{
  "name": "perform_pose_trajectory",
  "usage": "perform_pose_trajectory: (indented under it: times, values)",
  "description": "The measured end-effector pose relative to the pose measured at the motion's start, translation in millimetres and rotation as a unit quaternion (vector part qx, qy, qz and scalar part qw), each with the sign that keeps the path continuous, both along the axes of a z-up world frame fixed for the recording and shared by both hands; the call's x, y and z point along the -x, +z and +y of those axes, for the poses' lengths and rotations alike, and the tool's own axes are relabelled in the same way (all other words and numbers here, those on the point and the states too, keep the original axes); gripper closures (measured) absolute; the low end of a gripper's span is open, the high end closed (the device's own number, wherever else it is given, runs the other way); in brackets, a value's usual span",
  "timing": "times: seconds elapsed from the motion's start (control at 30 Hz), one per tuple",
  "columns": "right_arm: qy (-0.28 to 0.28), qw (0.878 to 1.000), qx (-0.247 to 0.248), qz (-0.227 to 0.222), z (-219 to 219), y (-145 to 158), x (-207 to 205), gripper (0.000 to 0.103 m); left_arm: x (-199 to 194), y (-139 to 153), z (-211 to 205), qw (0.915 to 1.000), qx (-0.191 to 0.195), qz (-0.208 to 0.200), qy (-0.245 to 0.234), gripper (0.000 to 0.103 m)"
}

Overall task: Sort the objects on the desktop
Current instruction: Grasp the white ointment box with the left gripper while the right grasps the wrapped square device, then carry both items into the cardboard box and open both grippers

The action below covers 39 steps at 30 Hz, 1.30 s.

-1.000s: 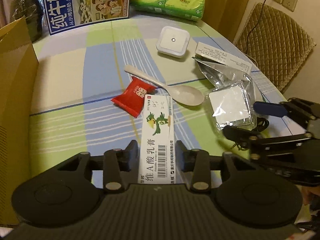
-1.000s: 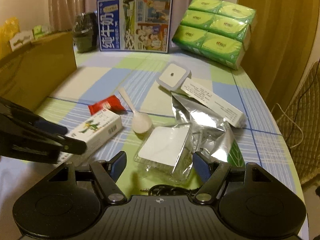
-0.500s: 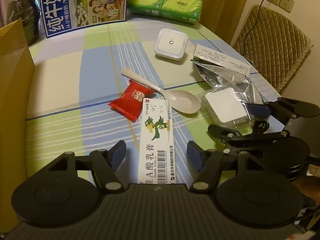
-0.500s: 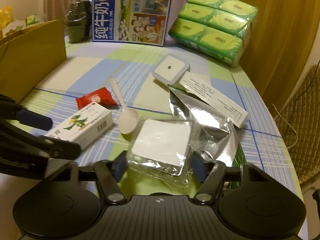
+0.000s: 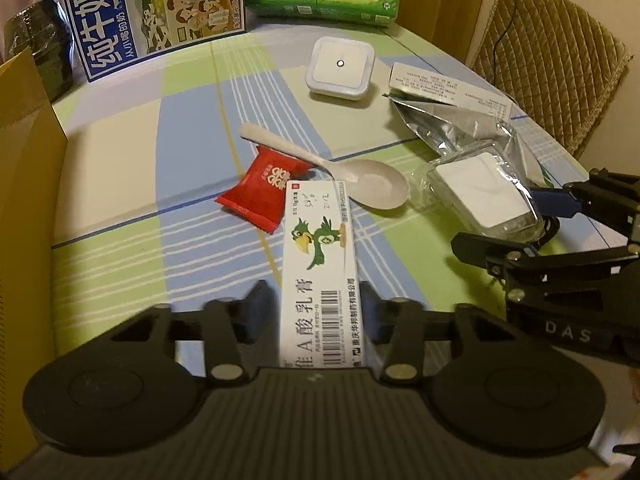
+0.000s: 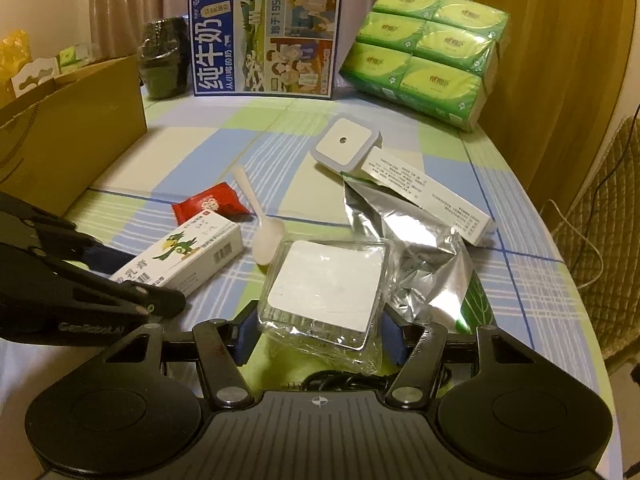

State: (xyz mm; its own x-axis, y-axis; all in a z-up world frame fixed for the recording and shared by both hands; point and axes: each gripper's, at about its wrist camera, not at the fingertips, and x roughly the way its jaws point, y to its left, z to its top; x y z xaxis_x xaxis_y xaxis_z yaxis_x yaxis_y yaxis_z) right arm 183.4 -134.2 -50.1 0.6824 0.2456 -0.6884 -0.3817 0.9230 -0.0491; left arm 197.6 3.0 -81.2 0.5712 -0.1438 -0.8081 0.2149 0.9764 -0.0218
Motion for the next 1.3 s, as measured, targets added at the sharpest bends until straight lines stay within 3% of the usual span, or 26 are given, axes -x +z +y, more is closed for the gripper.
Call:
perform_pose_trajectory:
  times: [0.2,0.8,1.3]
  values:
    - [-0.001,1.000,-0.006,-0.003,-4.1,7.0,11.1,0.045,8.7,5.9,0.8,1.0000,-0.001,0.004,0.008,0.070]
    - [-0.022,0.999,-0.049,0.004,-17.7,29.2,71.1,0.045,77.0,39.2,3.4,0.9994,0.004,-0.034,0.011,0.070]
    - [-0.001,0.997,-0.074,-0.012,-2.7,80.6,98.3,0.045,103.2,100.1,18.9,0.9958,0.013,-0.081,0.040,0.070]
